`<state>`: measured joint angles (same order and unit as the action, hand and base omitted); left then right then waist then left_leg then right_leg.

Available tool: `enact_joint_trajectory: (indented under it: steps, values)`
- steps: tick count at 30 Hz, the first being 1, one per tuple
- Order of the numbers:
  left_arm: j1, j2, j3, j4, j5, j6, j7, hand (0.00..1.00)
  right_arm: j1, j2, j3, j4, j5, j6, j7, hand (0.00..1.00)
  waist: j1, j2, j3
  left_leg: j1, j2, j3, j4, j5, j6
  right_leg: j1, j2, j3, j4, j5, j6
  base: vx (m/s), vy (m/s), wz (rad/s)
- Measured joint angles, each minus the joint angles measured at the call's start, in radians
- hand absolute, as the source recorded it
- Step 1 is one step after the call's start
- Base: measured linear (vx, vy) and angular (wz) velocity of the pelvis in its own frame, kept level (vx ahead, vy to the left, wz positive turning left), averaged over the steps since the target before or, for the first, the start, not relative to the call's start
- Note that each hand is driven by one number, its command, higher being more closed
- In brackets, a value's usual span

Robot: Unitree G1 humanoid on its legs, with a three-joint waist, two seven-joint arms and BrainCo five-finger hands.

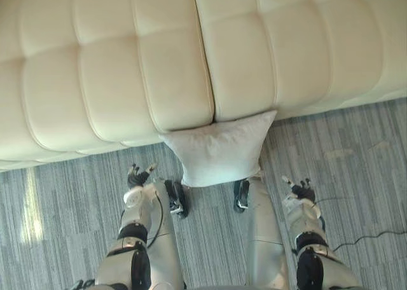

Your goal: Pick up cushions and gather them together orderly.

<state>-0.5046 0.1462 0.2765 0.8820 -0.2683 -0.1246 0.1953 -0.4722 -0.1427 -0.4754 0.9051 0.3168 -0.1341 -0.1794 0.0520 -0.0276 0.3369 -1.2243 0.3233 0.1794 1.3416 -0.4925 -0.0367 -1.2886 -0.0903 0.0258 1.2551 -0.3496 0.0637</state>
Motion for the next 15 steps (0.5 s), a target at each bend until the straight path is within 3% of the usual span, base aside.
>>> enact_joint_trajectory:
  steps: [5,11,15]
  values:
    - [-0.159,0.060,-0.129,-0.089,0.002,-0.022,0.006,0.00,-0.165,-0.094,0.175,-0.106,-0.003,-0.027,0.001,0.00,-0.001,-0.001,0.059,-0.138,0.003,-0.013,0.043,0.015,0.000,-0.138,0.000,0.001,0.049,0.004,-0.007,-0.05,-0.038,0.03]
    - [-0.227,0.060,-0.243,-0.091,0.031,-0.028,0.045,0.00,-0.302,-0.096,0.359,-0.108,-0.010,-0.048,0.007,0.00,0.010,-0.001,0.078,-0.224,0.004,-0.041,0.071,0.027,-0.005,-0.217,0.000,-0.015,0.088,0.001,-0.008,0.00,-0.029,0.05]
    - [-0.277,0.052,-0.275,-0.091,0.031,-0.025,0.065,0.00,-0.364,-0.093,0.411,-0.105,-0.040,-0.055,0.000,0.00,0.010,-0.002,0.087,-0.274,-0.001,-0.050,0.082,0.028,-0.006,-0.260,-0.002,-0.015,0.098,0.000,-0.007,-0.01,-0.001,0.04]
